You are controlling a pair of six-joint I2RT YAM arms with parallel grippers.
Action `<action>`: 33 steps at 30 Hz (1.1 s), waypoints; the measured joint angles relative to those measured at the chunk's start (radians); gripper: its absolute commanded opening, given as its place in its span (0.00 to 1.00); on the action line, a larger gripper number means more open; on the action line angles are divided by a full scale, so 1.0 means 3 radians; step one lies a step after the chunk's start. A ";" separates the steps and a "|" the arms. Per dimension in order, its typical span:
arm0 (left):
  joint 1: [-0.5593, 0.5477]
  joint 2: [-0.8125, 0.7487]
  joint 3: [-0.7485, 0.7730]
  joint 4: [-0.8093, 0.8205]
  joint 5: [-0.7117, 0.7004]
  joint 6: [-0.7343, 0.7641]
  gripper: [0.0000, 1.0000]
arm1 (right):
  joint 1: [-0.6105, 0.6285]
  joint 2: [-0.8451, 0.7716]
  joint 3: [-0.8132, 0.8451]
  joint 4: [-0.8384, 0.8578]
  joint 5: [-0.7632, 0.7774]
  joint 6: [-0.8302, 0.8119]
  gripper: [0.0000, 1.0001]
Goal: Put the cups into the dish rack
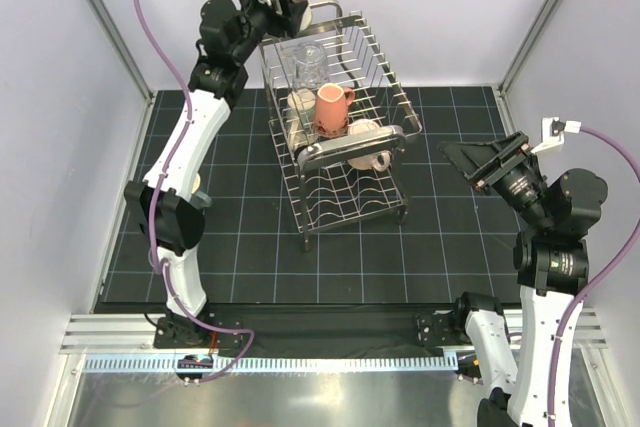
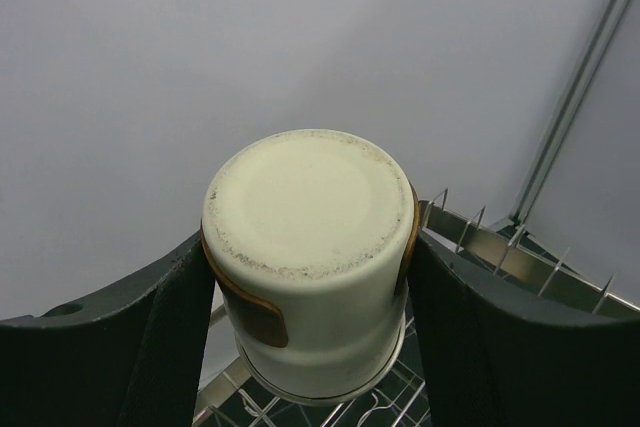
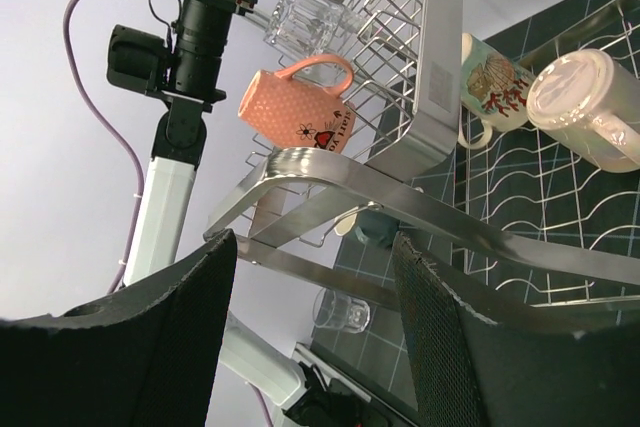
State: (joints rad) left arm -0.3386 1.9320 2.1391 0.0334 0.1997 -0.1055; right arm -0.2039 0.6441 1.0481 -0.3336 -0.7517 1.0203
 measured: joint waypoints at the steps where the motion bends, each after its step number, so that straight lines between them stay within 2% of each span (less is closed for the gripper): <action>1: 0.0000 0.0000 -0.0009 0.0014 0.0020 -0.0013 0.00 | 0.0000 0.0003 -0.0013 0.0000 -0.0006 -0.0005 0.65; 7: -0.0003 0.0000 -0.0117 0.0052 0.0134 -0.0081 0.00 | 0.0008 0.0015 -0.0066 0.0001 -0.0036 -0.0018 0.65; 16: -0.0086 -0.0118 -0.0675 0.0280 0.0142 -0.0050 0.00 | 0.0042 0.0011 -0.0170 0.0013 -0.0037 -0.0018 0.65; 20: -0.0134 -0.0186 -0.0744 0.0257 0.0117 -0.0061 0.01 | 0.0047 0.0011 -0.0201 0.0011 -0.0039 -0.0017 0.65; 22: -0.0141 -0.0187 -0.0744 0.0251 0.0098 -0.0062 0.07 | 0.0050 0.0006 -0.0201 0.0013 -0.0048 -0.0017 0.65; 23: -0.0141 -0.0187 -0.0744 0.0249 0.0086 -0.0066 0.18 | 0.0051 0.0004 -0.0201 0.0013 -0.0052 -0.0017 0.65; 26: -0.0140 -0.0196 -0.0749 0.0238 0.0015 -0.0074 0.40 | 0.0052 -0.0009 -0.0201 0.0013 -0.0064 -0.0017 0.65; 30: -0.0140 -0.0212 -0.0755 0.0203 -0.0095 -0.0067 0.55 | 0.0061 -0.0009 -0.0201 0.0013 -0.0074 -0.0018 0.65; 31: -0.0140 -0.0212 -0.0755 0.0200 -0.0117 -0.0062 0.63 | 0.0062 -0.0009 -0.0201 0.0013 -0.0074 -0.0018 0.65; 33: -0.0139 -0.0217 -0.0755 0.0186 -0.0167 -0.0051 0.71 | 0.0062 -0.0009 -0.0201 0.0013 -0.0076 -0.0019 0.65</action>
State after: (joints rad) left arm -0.3801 1.8668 1.9125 0.0891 0.1497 -0.1207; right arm -0.1852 0.6415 0.9878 -0.3298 -0.7746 1.0145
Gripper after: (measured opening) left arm 0.682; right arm 0.650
